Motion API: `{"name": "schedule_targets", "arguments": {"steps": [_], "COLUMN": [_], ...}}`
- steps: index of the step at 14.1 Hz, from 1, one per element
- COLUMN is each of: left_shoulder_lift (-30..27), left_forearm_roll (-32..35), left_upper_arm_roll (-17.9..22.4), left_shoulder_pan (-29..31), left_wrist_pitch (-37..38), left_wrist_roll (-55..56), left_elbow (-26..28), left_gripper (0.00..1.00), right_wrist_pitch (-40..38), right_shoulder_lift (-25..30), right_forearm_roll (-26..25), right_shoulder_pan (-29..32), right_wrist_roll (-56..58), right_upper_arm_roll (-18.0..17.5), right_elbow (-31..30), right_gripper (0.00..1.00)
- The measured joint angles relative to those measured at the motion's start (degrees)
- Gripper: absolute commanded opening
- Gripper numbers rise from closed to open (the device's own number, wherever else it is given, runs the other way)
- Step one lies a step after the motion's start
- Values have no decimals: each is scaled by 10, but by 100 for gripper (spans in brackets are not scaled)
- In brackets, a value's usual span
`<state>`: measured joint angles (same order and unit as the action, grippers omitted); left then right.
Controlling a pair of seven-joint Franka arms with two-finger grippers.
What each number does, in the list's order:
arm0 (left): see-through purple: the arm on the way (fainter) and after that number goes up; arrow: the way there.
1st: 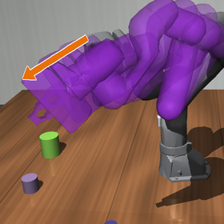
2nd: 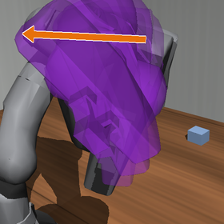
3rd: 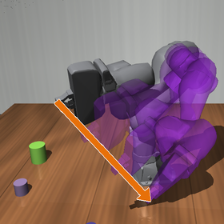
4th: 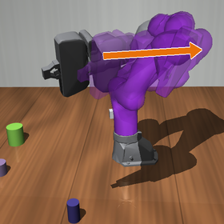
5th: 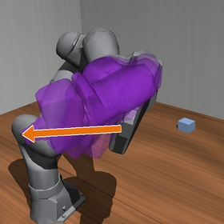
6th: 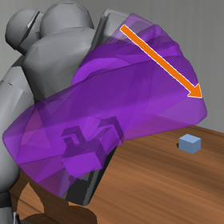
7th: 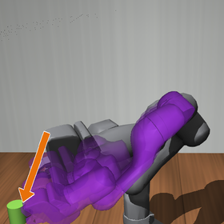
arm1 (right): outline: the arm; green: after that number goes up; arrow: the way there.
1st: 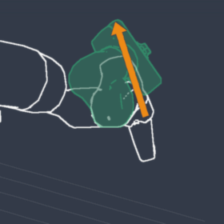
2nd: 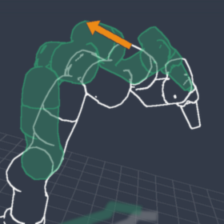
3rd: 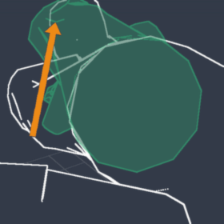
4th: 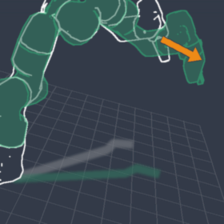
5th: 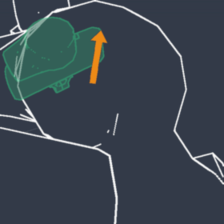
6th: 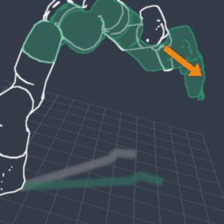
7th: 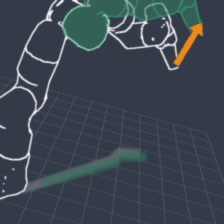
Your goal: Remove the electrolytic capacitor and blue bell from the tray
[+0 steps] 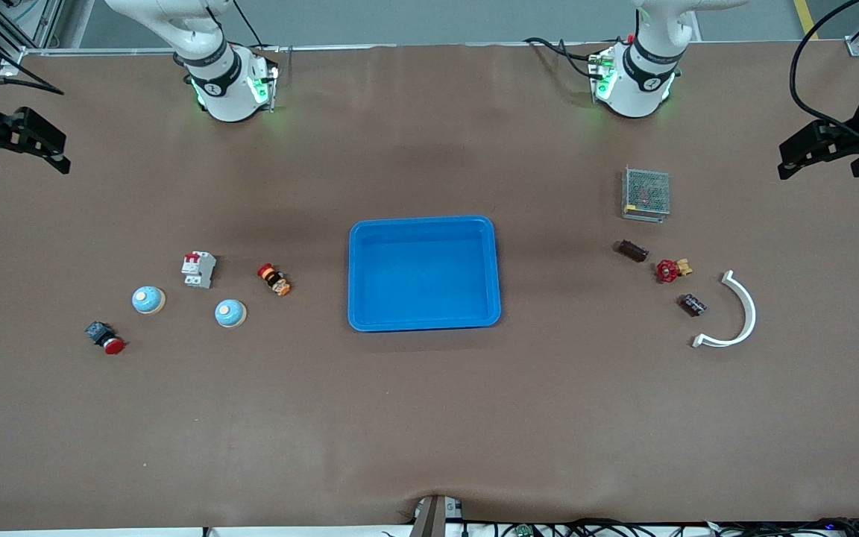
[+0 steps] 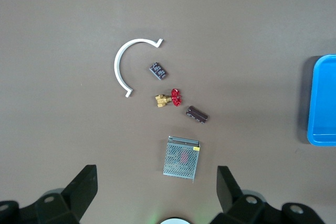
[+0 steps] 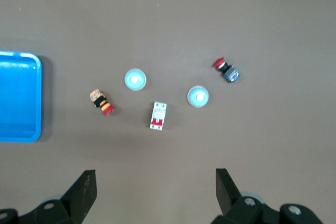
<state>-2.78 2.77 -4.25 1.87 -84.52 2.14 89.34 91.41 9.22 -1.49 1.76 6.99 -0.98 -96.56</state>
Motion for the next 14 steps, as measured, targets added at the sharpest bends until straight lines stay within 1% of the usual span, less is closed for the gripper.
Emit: {"name": "schedule_targets", "arguments": {"steps": [2,10,14], "left_shoulder_lift": [0,0,0], "left_forearm_roll": [0,0,0], "left_upper_arm_roll": [0,-1,-1], "left_shoulder_pan": [1,1,1], "left_wrist_pitch": [0,6,8], "left_wrist_roll": [0,-2,-2], "left_elbow": [0,1,1], "left_gripper": [100,100,100], "right_wrist_pitch": [0,2,-43], "right_shoulder_lift": [-11,-36,-81], "right_forearm_roll": [0,1,0], "right_shoulder_pan": [1,3,-6], "right_wrist_roll": [-1,-1,-1], "right_upper_arm_roll": [0,-3,-8], "right_elbow": [15,29,91], "right_gripper": [100,100,100]}}
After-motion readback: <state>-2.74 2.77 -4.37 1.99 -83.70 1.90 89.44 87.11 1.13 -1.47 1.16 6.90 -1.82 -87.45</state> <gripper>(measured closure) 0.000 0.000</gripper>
